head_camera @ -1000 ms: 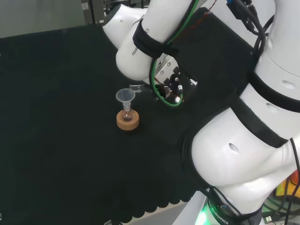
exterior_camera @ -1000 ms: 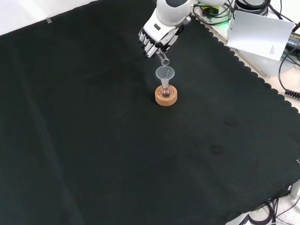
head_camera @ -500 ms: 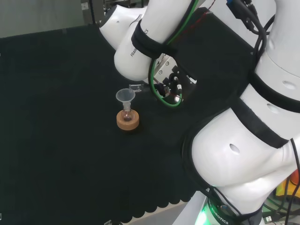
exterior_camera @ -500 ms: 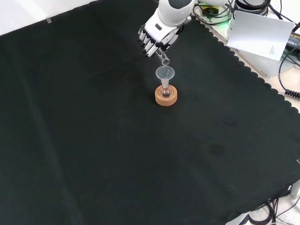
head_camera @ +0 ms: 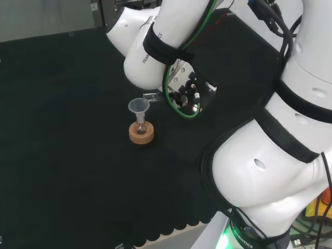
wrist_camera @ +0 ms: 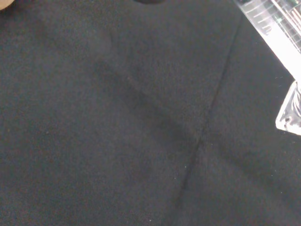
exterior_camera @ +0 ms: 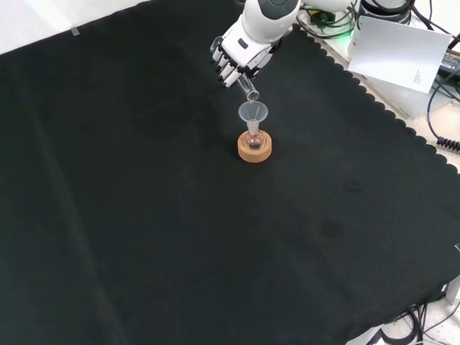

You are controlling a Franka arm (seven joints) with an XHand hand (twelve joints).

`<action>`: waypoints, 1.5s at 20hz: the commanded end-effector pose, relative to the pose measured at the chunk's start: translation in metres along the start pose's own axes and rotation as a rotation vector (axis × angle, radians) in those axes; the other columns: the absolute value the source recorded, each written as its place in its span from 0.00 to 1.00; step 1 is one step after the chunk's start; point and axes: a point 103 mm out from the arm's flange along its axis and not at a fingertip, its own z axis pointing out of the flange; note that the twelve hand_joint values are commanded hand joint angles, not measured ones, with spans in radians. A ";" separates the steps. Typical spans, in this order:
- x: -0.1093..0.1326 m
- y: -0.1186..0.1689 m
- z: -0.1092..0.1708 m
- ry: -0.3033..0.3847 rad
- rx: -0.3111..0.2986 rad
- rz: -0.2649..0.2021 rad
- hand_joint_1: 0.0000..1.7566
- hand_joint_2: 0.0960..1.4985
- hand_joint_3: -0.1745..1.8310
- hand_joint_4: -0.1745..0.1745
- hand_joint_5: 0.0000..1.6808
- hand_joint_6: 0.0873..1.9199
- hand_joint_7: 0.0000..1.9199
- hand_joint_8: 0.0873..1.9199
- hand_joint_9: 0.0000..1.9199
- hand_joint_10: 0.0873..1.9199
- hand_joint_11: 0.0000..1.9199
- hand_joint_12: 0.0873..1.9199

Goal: Pour the water from the graduated cylinder into the round-bottom flask.

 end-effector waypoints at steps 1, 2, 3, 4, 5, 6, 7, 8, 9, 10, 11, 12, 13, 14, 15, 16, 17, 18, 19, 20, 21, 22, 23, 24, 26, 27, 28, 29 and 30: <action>-0.001 0.000 -0.001 -0.014 0.003 0.006 0.62 0.77 0.09 0.28 0.53 0.58 0.56 0.25 0.72 0.00 0.68 0.35; -0.001 0.000 -0.002 -0.016 0.003 0.006 0.62 0.77 0.09 0.28 0.53 0.58 0.56 0.25 0.72 0.00 0.68 0.35; 0.003 0.001 -0.005 -0.027 0.005 0.008 0.62 0.77 0.09 0.28 0.53 0.58 0.56 0.25 0.72 0.00 0.68 0.35; 0.005 0.001 -0.007 -0.029 0.006 0.008 0.62 0.77 0.09 0.28 0.53 0.58 0.56 0.25 0.72 0.00 0.68 0.35; 0.005 0.001 -0.007 -0.031 0.007 0.009 0.62 0.77 0.09 0.28 0.53 0.58 0.56 0.25 0.72 0.00 0.68 0.35; 0.004 0.001 -0.006 -0.031 0.006 0.009 0.62 0.77 0.09 0.28 0.53 0.58 0.56 0.25 0.72 0.00 0.68 0.35; 0.003 0.001 -0.005 -0.033 0.005 0.009 0.62 0.77 0.09 0.28 0.53 0.58 0.56 0.25 0.72 0.00 0.68 0.35; 0.002 0.000 -0.004 -0.035 0.005 0.009 0.62 0.77 0.09 0.28 0.53 0.58 0.56 0.25 0.72 0.00 0.68 0.35; 0.001 0.000 -0.003 -0.036 0.005 0.010 0.62 0.77 0.09 0.28 0.53 0.58 0.56 0.25 0.72 0.00 0.68 0.35; 0.005 0.001 -0.007 -0.047 0.007 0.011 0.62 0.77 0.09 0.28 0.53 0.58 0.56 0.25 0.72 0.00 0.68 0.35; 0.006 0.001 -0.008 -0.050 0.008 0.012 0.62 0.77 0.09 0.28 0.53 0.58 0.56 0.25 0.72 0.00 0.68 0.35; 0.006 0.001 -0.009 -0.051 0.008 0.013 0.62 0.77 0.09 0.28 0.53 0.58 0.56 0.25 0.72 0.00 0.68 0.35; 0.007 0.001 -0.009 -0.051 0.008 0.013 0.62 0.77 0.09 0.28 0.53 0.58 0.56 0.25 0.72 0.00 0.68 0.35; 0.007 0.001 -0.009 -0.052 0.008 0.014 0.62 0.77 0.09 0.28 0.53 0.58 0.56 0.25 0.72 0.00 0.68 0.35; 0.007 0.001 -0.009 -0.055 0.007 0.015 0.62 0.77 0.09 0.28 0.53 0.58 0.56 0.25 0.72 0.00 0.68 0.35; 0.007 0.001 -0.009 -0.056 0.008 0.015 0.62 0.77 0.09 0.28 0.53 0.58 0.56 0.25 0.72 0.00 0.68 0.35; 0.007 0.001 -0.009 -0.058 0.006 0.015 0.62 0.77 0.09 0.28 0.53 0.58 0.56 0.25 0.72 0.00 0.68 0.35; 0.006 0.000 -0.009 -0.059 0.005 0.015 0.62 0.77 0.09 0.28 0.53 0.58 0.56 0.25 0.72 0.00 0.68 0.35; 0.005 0.000 -0.008 -0.061 0.003 0.015 0.62 0.77 0.09 0.28 0.53 0.58 0.56 0.25 0.72 0.00 0.68 0.35; 0.003 0.000 -0.007 -0.064 0.001 0.017 0.62 0.77 0.09 0.28 0.53 0.58 0.56 0.25 0.72 0.00 0.68 0.35; 0.001 -0.001 -0.006 -0.065 0.000 0.018 0.62 0.77 0.09 0.28 0.53 0.58 0.56 0.25 0.72 0.00 0.68 0.35; 0.004 -0.001 -0.008 -0.075 0.003 0.018 0.62 0.77 0.09 0.28 0.53 0.58 0.56 0.25 0.72 0.00 0.68 0.35; 0.004 -0.001 -0.009 -0.080 0.002 0.018 0.62 0.77 0.09 0.28 0.53 0.58 0.56 0.25 0.72 0.00 0.68 0.35; 0.004 -0.001 -0.009 -0.080 0.002 0.018 0.62 0.77 0.09 0.28 0.53 0.58 0.56 0.25 0.72 0.00 0.68 0.35; 0.004 -0.001 -0.010 -0.084 0.002 0.019 0.62 0.77 0.09 0.28 0.53 0.58 0.56 0.25 0.72 0.00 0.68 0.35; 0.004 -0.002 -0.010 -0.086 0.000 0.018 0.62 0.77 0.09 0.28 0.53 0.58 0.56 0.25 0.72 0.00 0.68 0.35; 0.004 -0.002 -0.010 -0.088 -0.002 0.017 0.62 0.77 0.09 0.28 0.53 0.58 0.56 0.25 0.72 0.00 0.68 0.35; 0.003 -0.002 -0.009 -0.090 -0.004 0.017 0.62 0.77 0.09 0.28 0.53 0.58 0.56 0.25 0.72 0.00 0.68 0.35; 0.001 -0.003 -0.009 -0.092 -0.005 0.016 0.62 0.77 0.09 0.28 0.53 0.58 0.56 0.25 0.72 0.00 0.68 0.35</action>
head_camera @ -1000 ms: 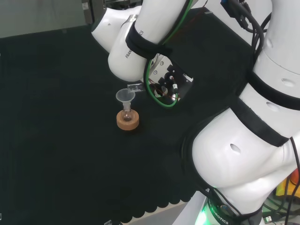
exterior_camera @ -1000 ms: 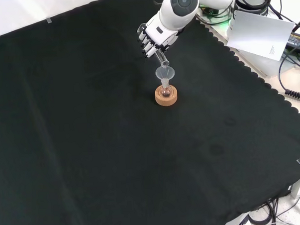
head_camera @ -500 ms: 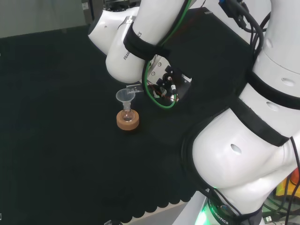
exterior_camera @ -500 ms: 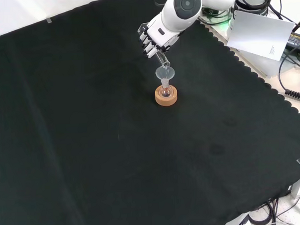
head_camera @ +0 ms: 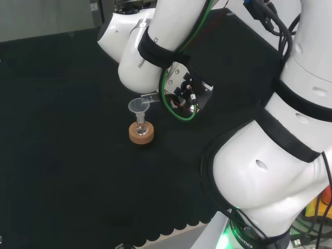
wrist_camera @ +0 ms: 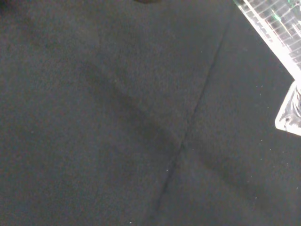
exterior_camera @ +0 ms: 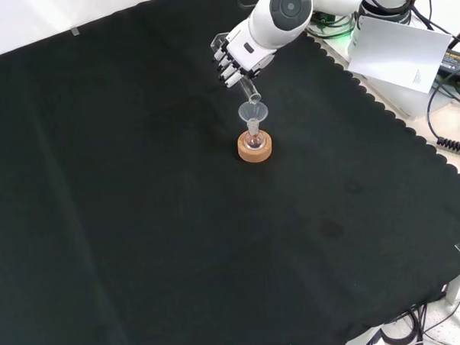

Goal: Pour the water from the graduated cylinder into the round-bottom flask.

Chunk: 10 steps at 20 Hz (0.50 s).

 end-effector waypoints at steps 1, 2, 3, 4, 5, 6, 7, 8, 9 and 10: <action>-0.004 -0.002 0.002 -0.009 -0.006 -0.002 0.62 0.77 0.09 0.28 0.53 0.58 0.56 0.25 0.72 0.00 0.68 0.35; -0.005 -0.002 0.003 -0.004 -0.007 -0.003 0.62 0.77 0.09 0.28 0.53 0.58 0.56 0.25 0.72 0.00 0.68 0.35; -0.006 -0.003 0.004 -0.010 -0.008 -0.004 0.62 0.77 0.09 0.28 0.53 0.58 0.56 0.25 0.72 0.00 0.68 0.35; -0.007 -0.003 0.004 -0.016 -0.009 -0.004 0.62 0.77 0.09 0.28 0.53 0.58 0.56 0.25 0.72 0.00 0.67 0.35; -0.007 -0.003 0.004 -0.018 -0.009 -0.004 0.62 0.77 0.09 0.28 0.53 0.58 0.56 0.25 0.72 0.00 0.67 0.35; -0.008 -0.003 0.005 -0.020 -0.007 -0.004 0.62 0.77 0.09 0.28 0.53 0.58 0.56 0.25 0.72 0.00 0.67 0.35; -0.008 -0.004 0.005 -0.020 -0.005 -0.004 0.62 0.77 0.09 0.28 0.53 0.58 0.56 0.25 0.72 0.00 0.67 0.35; -0.009 -0.004 0.005 -0.023 -0.006 -0.003 0.62 0.77 0.09 0.28 0.53 0.58 0.56 0.25 0.72 0.00 0.67 0.35; -0.009 -0.004 0.005 -0.023 -0.007 -0.002 0.62 0.77 0.09 0.28 0.53 0.58 0.56 0.25 0.72 0.00 0.67 0.35; -0.010 -0.004 0.005 -0.025 -0.007 -0.001 0.62 0.77 0.09 0.28 0.53 0.58 0.56 0.25 0.72 0.00 0.67 0.35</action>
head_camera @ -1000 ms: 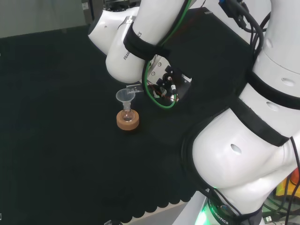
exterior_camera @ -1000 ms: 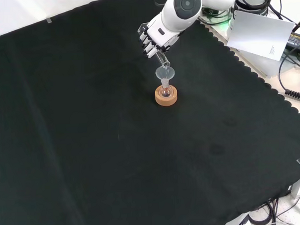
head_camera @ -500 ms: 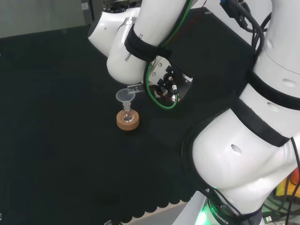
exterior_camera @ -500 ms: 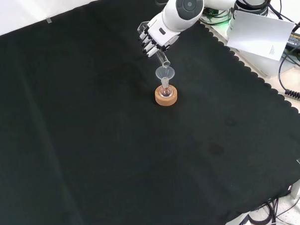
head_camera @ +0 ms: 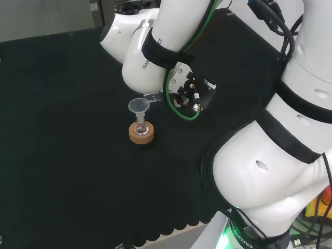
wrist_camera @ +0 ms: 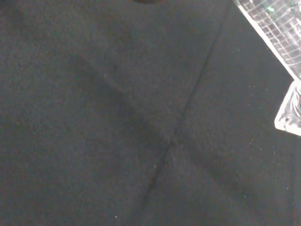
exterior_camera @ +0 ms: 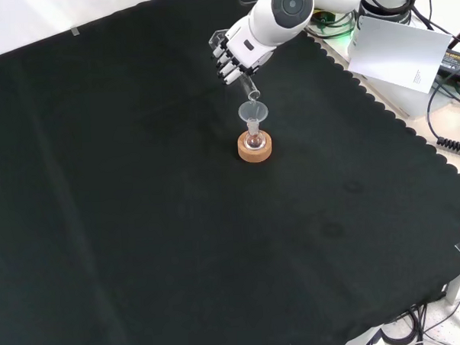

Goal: Pour the water from the graduated cylinder into the round-bottom flask.

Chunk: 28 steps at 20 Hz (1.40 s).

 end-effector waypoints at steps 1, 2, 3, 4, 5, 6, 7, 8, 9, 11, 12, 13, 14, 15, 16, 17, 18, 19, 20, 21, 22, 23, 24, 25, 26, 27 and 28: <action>-0.003 -0.001 0.001 -0.006 0.001 0.005 0.62 0.77 0.09 0.28 0.53 0.58 0.56 0.25 0.72 0.00 0.67 0.35; 0.001 0.000 -0.003 -0.016 0.002 0.006 0.62 0.77 0.09 0.28 0.53 0.58 0.56 0.25 0.72 0.00 0.67 0.35; 0.003 0.000 -0.005 -0.019 0.002 0.007 0.62 0.77 0.09 0.28 0.53 0.58 0.56 0.25 0.72 0.00 0.67 0.35; 0.003 0.001 -0.006 -0.021 0.001 0.007 0.62 0.77 0.09 0.28 0.53 0.58 0.56 0.25 0.72 0.00 0.67 0.35; 0.003 0.001 -0.006 -0.022 0.001 0.007 0.62 0.77 0.09 0.28 0.53 0.58 0.56 0.25 0.72 0.00 0.67 0.35; 0.003 0.001 -0.006 -0.023 0.000 0.007 0.62 0.77 0.09 0.28 0.53 0.58 0.56 0.25 0.72 0.00 0.67 0.35; 0.002 0.001 -0.005 -0.022 0.000 0.006 0.62 0.77 0.09 0.28 0.53 0.58 0.56 0.25 0.72 0.00 0.67 0.35; 0.001 0.001 -0.004 -0.024 -0.001 0.006 0.62 0.77 0.09 0.28 0.53 0.58 0.56 0.24 0.72 0.00 0.67 0.35; -0.001 0.001 -0.003 -0.025 -0.001 0.005 0.62 0.77 0.09 0.28 0.53 0.58 0.56 0.24 0.72 0.00 0.67 0.35; -0.002 0.001 -0.002 -0.032 -0.001 0.003 0.62 0.77 0.09 0.28 0.53 0.58 0.56 0.24 0.72 0.00 0.67 0.35; -0.002 0.001 -0.002 -0.036 -0.001 0.002 0.62 0.77 0.09 0.28 0.53 0.58 0.56 0.24 0.72 0.00 0.67 0.35; -0.002 0.001 -0.002 -0.040 -0.001 0.002 0.62 0.77 0.09 0.28 0.53 0.58 0.56 0.24 0.72 0.00 0.67 0.35; -0.002 0.001 -0.002 -0.042 -0.001 0.002 0.62 0.77 0.09 0.28 0.53 0.58 0.56 0.24 0.72 0.00 0.67 0.35; -0.002 0.001 -0.003 -0.043 -0.001 0.002 0.62 0.77 0.09 0.28 0.53 0.58 0.56 0.24 0.72 0.00 0.67 0.35; -0.002 0.001 -0.003 -0.045 -0.001 0.002 0.62 0.77 0.09 0.28 0.53 0.58 0.56 0.24 0.72 0.00 0.67 0.35; -0.002 0.001 -0.003 -0.045 0.000 0.002 0.62 0.77 0.09 0.28 0.53 0.58 0.56 0.24 0.72 0.00 0.67 0.35; -0.002 0.001 -0.004 -0.042 0.001 0.002 0.62 0.77 0.09 0.28 0.53 0.58 0.56 0.25 0.72 0.00 0.67 0.35; -0.002 0.001 -0.004 -0.045 0.001 0.003 0.62 0.77 0.09 0.28 0.53 0.58 0.56 0.25 0.72 0.00 0.67 0.35; -0.002 0.001 -0.005 -0.043 0.002 0.003 0.62 0.77 0.09 0.28 0.53 0.58 0.56 0.25 0.72 0.00 0.67 0.35; -0.002 0.000 -0.005 -0.043 0.001 0.004 0.62 0.77 0.09 0.28 0.53 0.58 0.56 0.25 0.72 0.00 0.67 0.35; 0.002 0.001 -0.009 -0.052 0.003 0.005 0.62 0.77 0.09 0.28 0.53 0.58 0.56 0.25 0.72 0.00 0.67 0.35; 0.003 0.002 -0.011 -0.053 0.002 0.006 0.62 0.77 0.09 0.28 0.53 0.58 0.56 0.25 0.72 0.00 0.67 0.35; 0.004 0.002 -0.012 -0.055 0.002 0.008 0.62 0.77 0.09 0.28 0.53 0.58 0.56 0.25 0.72 0.00 0.67 0.35; 0.004 0.002 -0.012 -0.055 0.002 0.008 0.62 0.77 0.09 0.28 0.53 0.58 0.56 0.25 0.72 0.00 0.67 0.35; 0.004 0.002 -0.013 -0.054 0.002 0.008 0.62 0.77 0.09 0.29 0.53 0.58 0.56 0.25 0.72 0.00 0.67 0.35; 0.004 0.002 -0.013 -0.053 0.002 0.007 0.62 0.77 0.09 0.29 0.53 0.58 0.56 0.25 0.72 0.00 0.67 0.35; 0.005 0.002 -0.014 -0.055 0.001 0.008 0.62 0.77 0.09 0.29 0.53 0.58 0.56 0.25 0.72 0.00 0.67 0.35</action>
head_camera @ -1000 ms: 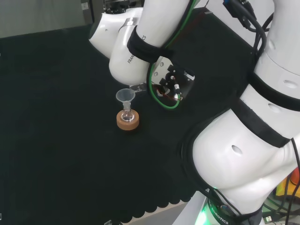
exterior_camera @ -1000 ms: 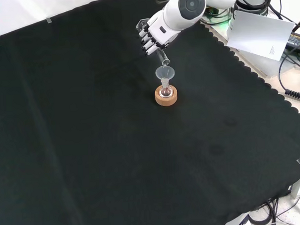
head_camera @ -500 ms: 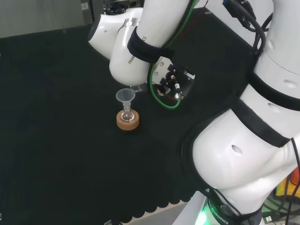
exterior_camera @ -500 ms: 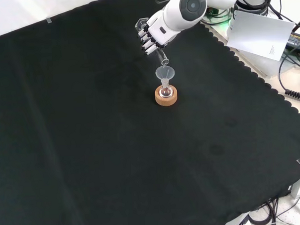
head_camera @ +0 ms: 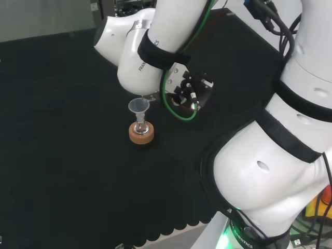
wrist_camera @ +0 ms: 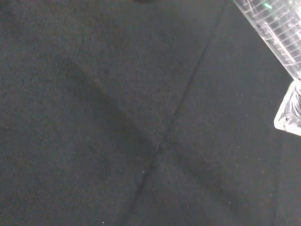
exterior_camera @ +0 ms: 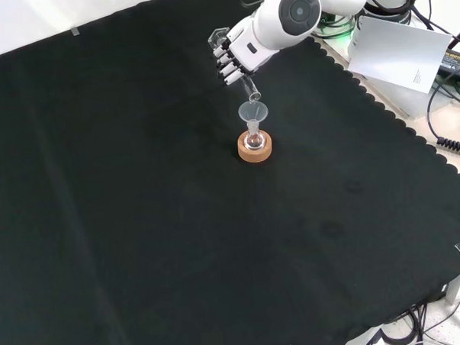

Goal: Pour the water from the graduated cylinder into the round-bottom flask.

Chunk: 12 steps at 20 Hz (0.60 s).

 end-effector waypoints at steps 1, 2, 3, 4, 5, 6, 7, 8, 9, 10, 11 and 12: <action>0.002 0.000 -0.003 0.005 -0.001 0.001 0.62 0.77 0.09 0.29 0.53 0.58 0.56 0.25 0.72 0.00 0.67 0.35; 0.002 0.000 -0.002 0.006 -0.001 0.001 0.62 0.77 0.09 0.29 0.53 0.58 0.56 0.25 0.72 0.00 0.67 0.35; 0.001 0.000 -0.001 0.012 -0.001 -0.001 0.62 0.77 0.09 0.29 0.53 0.58 0.56 0.25 0.72 0.00 0.67 0.35; 0.000 0.000 0.000 0.013 -0.001 -0.002 0.62 0.77 0.09 0.29 0.53 0.58 0.56 0.25 0.72 0.00 0.67 0.35; -0.001 0.000 0.001 0.018 -0.001 -0.003 0.62 0.77 0.09 0.29 0.53 0.58 0.56 0.25 0.72 0.00 0.67 0.35; -0.003 0.000 0.003 0.022 -0.001 -0.003 0.62 0.77 0.09 0.29 0.53 0.58 0.56 0.25 0.72 0.00 0.67 0.35; -0.004 0.000 0.004 0.025 -0.002 -0.003 0.62 0.77 0.09 0.29 0.53 0.58 0.56 0.25 0.72 0.00 0.67 0.35; -0.005 0.000 0.005 0.033 -0.006 -0.003 0.62 0.77 0.09 0.29 0.53 0.58 0.56 0.25 0.72 0.00 0.67 0.35; -0.006 0.000 0.006 0.046 -0.010 -0.002 0.62 0.77 0.09 0.29 0.53 0.58 0.56 0.25 0.72 0.00 0.67 0.35; -0.006 0.000 0.006 0.065 -0.013 -0.002 0.62 0.77 0.09 0.29 0.53 0.58 0.56 0.25 0.72 0.00 0.67 0.35; -0.006 0.000 0.005 0.088 -0.015 0.000 0.62 0.77 0.09 0.29 0.53 0.58 0.56 0.25 0.72 0.00 0.67 0.35; -0.007 -0.001 0.005 0.113 -0.019 0.002 0.62 0.77 0.09 0.29 0.53 0.58 0.56 0.25 0.72 0.00 0.67 0.35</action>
